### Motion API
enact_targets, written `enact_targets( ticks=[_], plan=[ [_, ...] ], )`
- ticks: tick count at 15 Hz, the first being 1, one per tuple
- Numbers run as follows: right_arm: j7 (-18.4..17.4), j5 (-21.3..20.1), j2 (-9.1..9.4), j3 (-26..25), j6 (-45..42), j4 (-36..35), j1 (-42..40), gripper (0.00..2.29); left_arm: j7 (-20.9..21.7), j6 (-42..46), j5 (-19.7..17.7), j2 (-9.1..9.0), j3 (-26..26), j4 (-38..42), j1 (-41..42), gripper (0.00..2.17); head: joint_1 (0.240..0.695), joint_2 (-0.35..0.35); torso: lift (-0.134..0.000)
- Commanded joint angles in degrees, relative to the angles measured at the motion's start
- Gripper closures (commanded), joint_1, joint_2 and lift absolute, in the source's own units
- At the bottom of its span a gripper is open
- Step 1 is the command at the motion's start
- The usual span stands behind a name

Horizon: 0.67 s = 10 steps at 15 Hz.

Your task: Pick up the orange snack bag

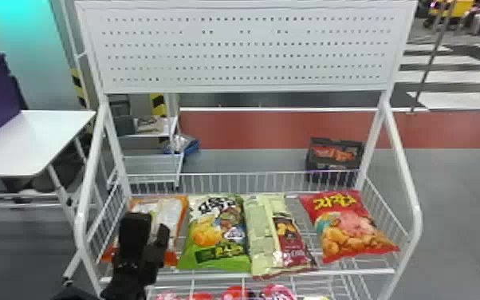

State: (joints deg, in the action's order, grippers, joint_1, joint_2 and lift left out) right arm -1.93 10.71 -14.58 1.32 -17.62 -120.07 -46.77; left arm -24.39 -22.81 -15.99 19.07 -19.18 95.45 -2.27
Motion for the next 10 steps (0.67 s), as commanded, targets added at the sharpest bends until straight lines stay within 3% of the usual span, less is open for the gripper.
enact_targets(
  ticks=[1, 2, 3, 8, 10],
  plan=[
    [0.0, 0.0, -0.01, 0.0, 0.0, 0.1, 0.2, 0.19, -0.3, 0.0, 0.0, 0.00, -0.1, 0.1, 0.3, 0.73, 0.499, 0.000, 0.000],
    [0.0, 0.0, -0.01, 0.0, 0.0, 0.1, 0.2, 0.19, -0.4, 0.0, 0.0, 0.00, 0.0, 0.2, 0.3, 0.78, 0.499, 0.000, 0.000],
    [0.0, 0.0, -0.01, 0.0, 0.0, 0.1, 0.2, 0.19, -0.4, 0.0, 0.1, 0.00, 0.1, 0.2, 0.3, 1.00, 0.499, 0.000, 0.000],
    [0.0, 0.2, -0.01, 0.0, -0.2, 0.1, 0.3, 0.19, -0.3, -0.7, -0.1, 0.09, 0.5, 0.4, 0.6, 1.10, 0.499, 0.000, 0.000],
    [0.0, 0.2, -0.01, 0.1, -0.4, 0.0, 0.1, 0.19, 0.0, -0.9, -0.2, 0.26, 0.5, 0.6, 0.8, 1.24, 0.499, 0.000, 0.000]
  ],
)
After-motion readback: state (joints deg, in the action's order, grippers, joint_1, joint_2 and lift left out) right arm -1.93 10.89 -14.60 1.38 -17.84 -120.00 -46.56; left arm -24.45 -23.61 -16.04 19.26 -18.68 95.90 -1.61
